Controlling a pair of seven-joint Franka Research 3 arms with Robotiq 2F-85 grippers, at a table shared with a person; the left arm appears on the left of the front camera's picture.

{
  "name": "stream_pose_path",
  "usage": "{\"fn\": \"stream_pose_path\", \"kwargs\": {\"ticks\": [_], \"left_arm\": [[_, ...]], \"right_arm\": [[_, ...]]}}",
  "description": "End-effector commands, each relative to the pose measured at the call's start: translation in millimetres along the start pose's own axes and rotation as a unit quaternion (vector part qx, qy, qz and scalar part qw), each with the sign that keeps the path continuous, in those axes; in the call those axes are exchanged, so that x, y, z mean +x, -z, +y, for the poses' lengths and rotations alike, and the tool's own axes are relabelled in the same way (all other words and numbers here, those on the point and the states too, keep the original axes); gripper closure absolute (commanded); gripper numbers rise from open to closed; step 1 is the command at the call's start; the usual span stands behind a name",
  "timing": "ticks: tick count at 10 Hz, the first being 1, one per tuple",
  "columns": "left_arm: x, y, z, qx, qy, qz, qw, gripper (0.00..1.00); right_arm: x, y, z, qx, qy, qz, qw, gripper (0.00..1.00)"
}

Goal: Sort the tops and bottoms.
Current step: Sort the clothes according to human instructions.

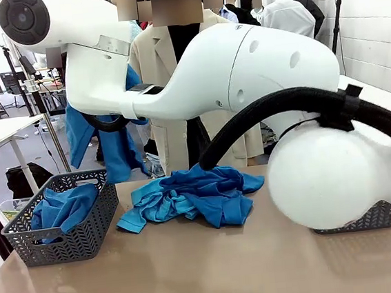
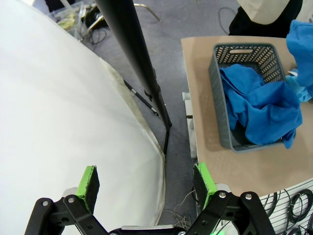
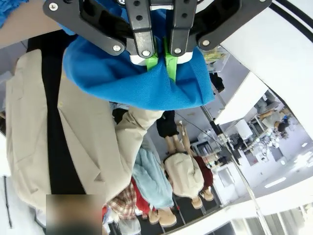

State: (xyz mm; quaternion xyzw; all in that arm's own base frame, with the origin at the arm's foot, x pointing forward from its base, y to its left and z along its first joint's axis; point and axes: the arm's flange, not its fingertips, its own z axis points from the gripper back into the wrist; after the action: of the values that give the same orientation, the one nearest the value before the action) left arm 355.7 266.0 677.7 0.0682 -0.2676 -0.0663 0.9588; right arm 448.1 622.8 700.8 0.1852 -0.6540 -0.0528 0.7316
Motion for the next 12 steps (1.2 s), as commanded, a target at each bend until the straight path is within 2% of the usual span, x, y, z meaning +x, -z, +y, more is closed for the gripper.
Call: {"fn": "stream_pose_path", "kwargs": {"ticks": [1,4,7,8,9,10,11,12], "left_arm": [[0.6,-0.5,-1.5,0.0,-0.004,-0.001,1.0,0.0],[0.6,-0.5,-1.5,0.0,-0.004,-0.001,1.0,0.0],[0.6,-0.5,-1.5,0.0,-0.004,-0.001,1.0,0.0],[0.6,-0.5,-1.5,0.0,-0.004,-0.001,1.0,0.0],[0.6,-0.5,-1.5,0.0,-0.004,-0.001,1.0,0.0],[0.6,-0.5,-1.5,0.0,-0.004,-0.001,1.0,0.0],[0.6,-0.5,-1.5,0.0,-0.004,-0.001,1.0,0.0],[0.6,-0.5,-1.5,0.0,-0.004,-0.001,1.0,0.0]], "right_arm": [[-10.5,16.5,19.8,0.048,0.024,-0.004,0.999,1.0],[-36.0,48.5,71.8,0.145,0.046,-0.031,0.988,1.0],[-69.3,58.7,114.1,0.252,0.082,-0.018,0.964,1.0],[-87.9,63.1,118.8,0.257,0.077,0.01,0.963,1.0],[-108.8,69.3,116.1,0.264,0.076,0.063,0.96,1.0],[-130.7,75.5,108.5,0.294,0.07,0.131,0.944,1.0],[-155.1,78.3,98.5,0.3,0.074,0.19,0.932,1.0],[-178.6,76.7,87.2,0.286,0.068,0.232,0.927,1.0]]}}
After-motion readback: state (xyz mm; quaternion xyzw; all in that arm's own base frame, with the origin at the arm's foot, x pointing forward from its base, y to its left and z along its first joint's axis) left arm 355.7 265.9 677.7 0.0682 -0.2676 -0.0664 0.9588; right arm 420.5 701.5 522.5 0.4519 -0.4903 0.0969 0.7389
